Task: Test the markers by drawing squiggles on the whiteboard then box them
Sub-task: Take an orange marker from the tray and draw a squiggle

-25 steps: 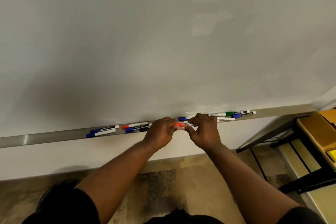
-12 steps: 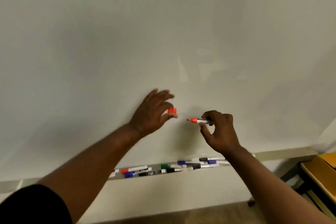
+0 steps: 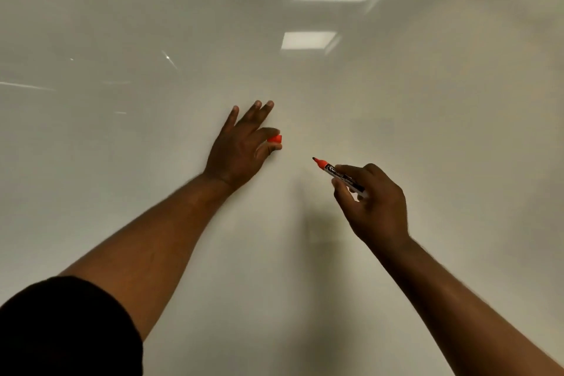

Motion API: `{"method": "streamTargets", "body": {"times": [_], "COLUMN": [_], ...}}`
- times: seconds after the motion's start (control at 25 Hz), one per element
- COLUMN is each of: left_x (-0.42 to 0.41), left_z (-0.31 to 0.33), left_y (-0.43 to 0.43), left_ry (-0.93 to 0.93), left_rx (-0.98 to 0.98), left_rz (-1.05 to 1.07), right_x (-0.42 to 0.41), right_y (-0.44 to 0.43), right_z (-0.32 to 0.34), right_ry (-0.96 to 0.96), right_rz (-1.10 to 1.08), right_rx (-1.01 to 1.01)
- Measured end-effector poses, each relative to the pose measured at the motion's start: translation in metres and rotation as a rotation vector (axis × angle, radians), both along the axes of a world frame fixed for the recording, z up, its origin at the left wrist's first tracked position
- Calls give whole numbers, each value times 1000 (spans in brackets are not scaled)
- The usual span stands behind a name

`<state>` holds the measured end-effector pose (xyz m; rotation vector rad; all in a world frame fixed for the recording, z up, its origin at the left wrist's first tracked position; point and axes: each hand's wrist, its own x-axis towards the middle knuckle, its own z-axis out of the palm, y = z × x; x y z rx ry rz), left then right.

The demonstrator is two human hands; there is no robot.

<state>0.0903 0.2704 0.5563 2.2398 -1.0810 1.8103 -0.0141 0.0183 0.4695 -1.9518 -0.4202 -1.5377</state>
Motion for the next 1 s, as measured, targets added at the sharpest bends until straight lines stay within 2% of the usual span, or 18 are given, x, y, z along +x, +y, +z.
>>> {"method": "streamTargets", "body": {"times": [0.24,0.4,0.68,0.88,1.0], "left_x": [19,23,24,26,26], "left_z": [-6,-9,-9,-11,-11], "left_y": [-12,-13,-15,-14,-15], "left_ry": [16,-69,-87,-102,-95], "left_rx": [-134,-142,-159,-132,-136], "left_rz": [-42,-37,-49,-22,-29], "right_x": [14,30,44,50,49], "right_y": [7,11,13,25,15], "right_z": [36,40,43,23,8], "right_ry": [-122,-136,-153,-133,-132], "right_rz": [-45,-117,-129,-126,-145], "right_rx": [32,12,114,-33,35]}}
